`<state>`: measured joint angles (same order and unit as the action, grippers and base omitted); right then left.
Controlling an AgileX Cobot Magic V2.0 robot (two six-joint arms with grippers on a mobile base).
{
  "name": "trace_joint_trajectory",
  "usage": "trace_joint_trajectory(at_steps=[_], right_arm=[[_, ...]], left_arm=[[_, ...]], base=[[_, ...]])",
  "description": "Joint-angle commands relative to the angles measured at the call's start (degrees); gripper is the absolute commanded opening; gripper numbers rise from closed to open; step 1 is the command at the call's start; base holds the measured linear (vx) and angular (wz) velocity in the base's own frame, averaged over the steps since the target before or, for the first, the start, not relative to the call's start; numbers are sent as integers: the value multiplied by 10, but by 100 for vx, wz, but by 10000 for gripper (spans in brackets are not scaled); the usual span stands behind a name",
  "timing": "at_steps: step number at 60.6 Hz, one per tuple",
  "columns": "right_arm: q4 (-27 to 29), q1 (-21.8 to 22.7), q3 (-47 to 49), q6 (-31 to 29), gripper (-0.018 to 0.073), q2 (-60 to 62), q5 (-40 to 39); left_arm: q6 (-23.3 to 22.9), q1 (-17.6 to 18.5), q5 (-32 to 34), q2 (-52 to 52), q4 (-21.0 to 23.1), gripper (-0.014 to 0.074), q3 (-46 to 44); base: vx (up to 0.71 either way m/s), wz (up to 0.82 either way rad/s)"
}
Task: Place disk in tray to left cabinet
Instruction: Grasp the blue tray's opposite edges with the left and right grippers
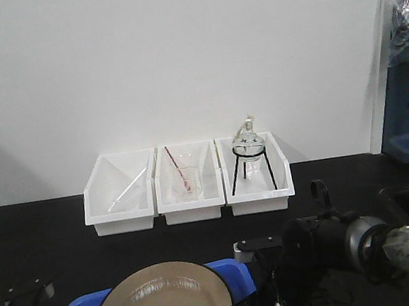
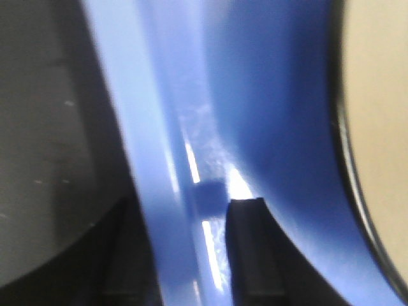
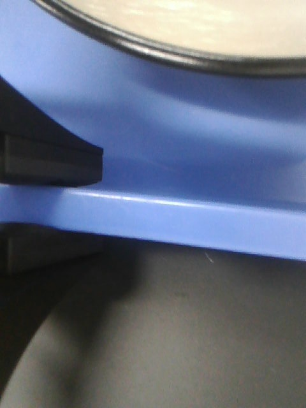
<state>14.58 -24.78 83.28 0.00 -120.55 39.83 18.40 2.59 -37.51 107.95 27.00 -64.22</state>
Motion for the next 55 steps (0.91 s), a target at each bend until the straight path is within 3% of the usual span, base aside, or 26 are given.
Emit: trace_joint_trajectory(at_steps=[1,11,17,27,39,55], right_arm=[[40,-3,19,0,80,34,1],[69,-3,19,-3,-8,34,17],[85,-3,19,0,-11,34,19],[89,-3,19,0,-9,40,24],[90,-3,19,12,-8,75,3],[85,-3,19,47,-8,109,29]], left_arm=[[-32,7,12,-27,37,258,-17],[-32,7,16,-27,44,82,-17],[-32,7,16,-28,69,-11,-17],[-32,6,12,-30,99,-1,-17],[-75,6,-10,-38,97,-1,-18],[-85,4,-48,-61,95,-1,-49]], base=[[0,0],[0,0],[0,0],[0,0],[0,0],[0,0]])
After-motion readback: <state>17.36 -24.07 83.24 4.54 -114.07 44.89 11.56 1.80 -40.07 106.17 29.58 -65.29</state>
